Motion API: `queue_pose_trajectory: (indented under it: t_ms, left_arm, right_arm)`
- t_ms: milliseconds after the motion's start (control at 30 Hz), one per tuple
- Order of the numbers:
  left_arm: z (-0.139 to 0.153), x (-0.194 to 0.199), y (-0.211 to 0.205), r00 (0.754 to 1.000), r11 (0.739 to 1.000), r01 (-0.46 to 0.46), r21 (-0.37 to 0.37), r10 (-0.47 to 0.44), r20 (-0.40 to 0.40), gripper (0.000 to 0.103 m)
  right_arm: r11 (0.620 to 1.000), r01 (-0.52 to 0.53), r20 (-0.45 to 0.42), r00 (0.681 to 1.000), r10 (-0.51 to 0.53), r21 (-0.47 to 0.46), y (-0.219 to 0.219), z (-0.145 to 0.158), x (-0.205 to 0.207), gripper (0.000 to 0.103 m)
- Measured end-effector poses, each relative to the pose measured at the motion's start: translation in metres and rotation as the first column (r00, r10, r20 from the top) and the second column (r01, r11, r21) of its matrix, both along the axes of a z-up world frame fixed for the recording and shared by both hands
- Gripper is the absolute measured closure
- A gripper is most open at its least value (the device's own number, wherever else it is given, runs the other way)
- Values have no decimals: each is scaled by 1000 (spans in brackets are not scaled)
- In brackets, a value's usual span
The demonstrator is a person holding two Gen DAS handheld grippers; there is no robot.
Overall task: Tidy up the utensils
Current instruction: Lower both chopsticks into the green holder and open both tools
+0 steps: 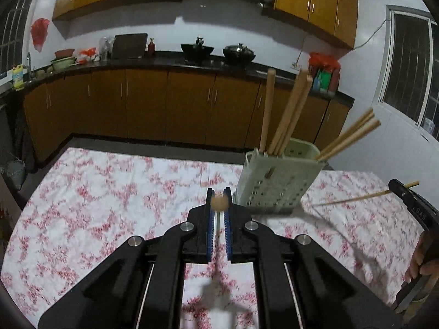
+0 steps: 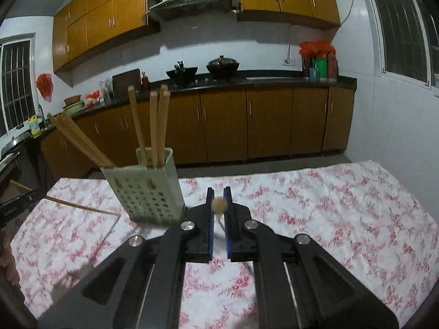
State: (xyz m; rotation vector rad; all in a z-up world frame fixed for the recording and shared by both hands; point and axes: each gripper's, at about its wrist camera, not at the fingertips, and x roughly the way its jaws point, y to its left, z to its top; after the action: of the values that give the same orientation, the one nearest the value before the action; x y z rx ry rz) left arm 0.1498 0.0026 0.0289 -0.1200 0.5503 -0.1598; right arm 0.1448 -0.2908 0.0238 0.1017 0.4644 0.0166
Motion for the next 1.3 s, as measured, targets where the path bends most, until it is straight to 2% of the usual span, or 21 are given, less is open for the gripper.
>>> queue_pose_trajectory:
  t_ms: [167, 300, 567, 800, 1067, 1200, 1300]
  left_arm:
    - [6, 4, 3, 1000, 1000, 3, -16, -3, 3, 96]
    - [18, -1, 4, 999, 999, 34, -41, -33, 17, 96]
    - [56, -16, -10, 989, 994, 96, -54, -89, 115, 96]
    - [85, -14, -26, 972, 992, 113, -47, -101, 211, 96]
    - [126, -4, -42, 933, 993, 92, -71, -61, 354, 96]
    - [134, 5, -46, 916, 996, 59, -74, -24, 400, 96]
    - [129, 14, -47, 916, 996, 45, -73, -12, 400, 96]
  right_arm:
    - [1000, 0, 16, 1000, 0, 15, -1, 8, 0, 95]
    - [998, -32, 63, 998, 29, 51, -1, 29, -7, 95]
    - [991, -108, 186, 978, 91, 84, 6, 76, -27, 95]
    - [982, -178, 278, 948, 152, 69, 24, 109, -37, 95]
    - [978, -203, 363, 915, 176, 39, 40, 137, -33, 95]
    - [980, -192, 369, 916, 159, 55, 40, 139, -18, 95]
    - [979, -187, 375, 916, 145, 77, 39, 141, -6, 95]
